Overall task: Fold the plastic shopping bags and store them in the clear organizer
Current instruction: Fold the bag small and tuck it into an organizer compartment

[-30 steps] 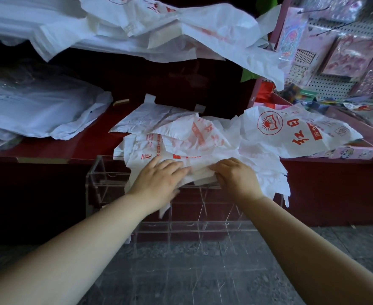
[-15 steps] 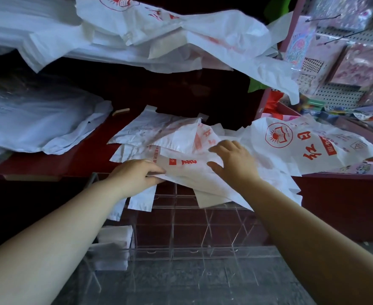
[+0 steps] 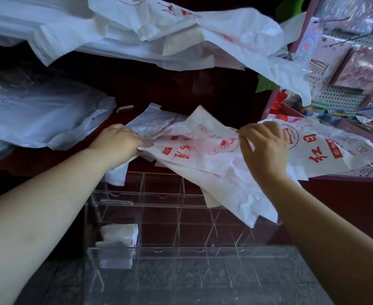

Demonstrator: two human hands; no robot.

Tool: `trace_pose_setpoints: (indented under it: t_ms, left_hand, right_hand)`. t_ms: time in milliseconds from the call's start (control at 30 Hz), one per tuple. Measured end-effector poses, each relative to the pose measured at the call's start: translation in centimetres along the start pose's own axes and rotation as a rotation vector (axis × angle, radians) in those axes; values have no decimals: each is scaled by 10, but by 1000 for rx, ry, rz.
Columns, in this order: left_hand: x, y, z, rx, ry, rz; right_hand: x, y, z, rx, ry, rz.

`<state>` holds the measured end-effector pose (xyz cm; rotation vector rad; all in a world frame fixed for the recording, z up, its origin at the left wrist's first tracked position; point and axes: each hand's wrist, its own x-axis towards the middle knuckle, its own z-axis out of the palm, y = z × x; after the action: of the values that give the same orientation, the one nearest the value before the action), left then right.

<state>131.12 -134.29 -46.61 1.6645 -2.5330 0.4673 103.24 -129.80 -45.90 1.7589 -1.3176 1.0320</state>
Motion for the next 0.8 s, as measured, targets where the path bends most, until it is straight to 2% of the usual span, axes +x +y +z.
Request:
trace_pose_setpoints:
  t_ms: [33,133,200,233,333,367,433,500,600,667,733,800]
  left_hand:
    - [0,-2,4,-69,-32,-16]
    - [-15,0,13,-587,-199,-206]
    - [-35,2,14,-763,-250,-235]
    - [-48,7,12,-771,-232,-223]
    - [-88,28,2,-863,54,-229]
    - [-102,38,-1,-950,141,-273]
    - [-125,59,-6,-1227,170,-426]
    - [-142,79,-6,-1431,53,-551]
    - [-155,97,0,-1680,-264,-632]
    - [-155,101,1,-1875,-331,-686]
    - [-151,104,3,-1875,-231,-720]
    - [-144,107,10,-1698,-84,-716]
  right_hand:
    - [-6,1,-12,16,33,1]
    - [-40,-3,-43,31,14,-60]
    - [-69,-11,-58,57,-36,-92]
    - [-83,-16,-65,76,-66,-102]
    - [-117,-37,-79,178,-144,-123]
    - [-126,-45,-81,211,-162,-117]
    - [-138,-59,-82,264,-186,-106]
    - [-147,-72,-82,310,-201,-104]
    - [-155,-89,-82,397,-213,-140]
    - [-160,-96,-81,440,-232,-170]
    - [-165,-98,-79,476,-273,-183]
    - [-172,-98,-77,518,-339,-177]
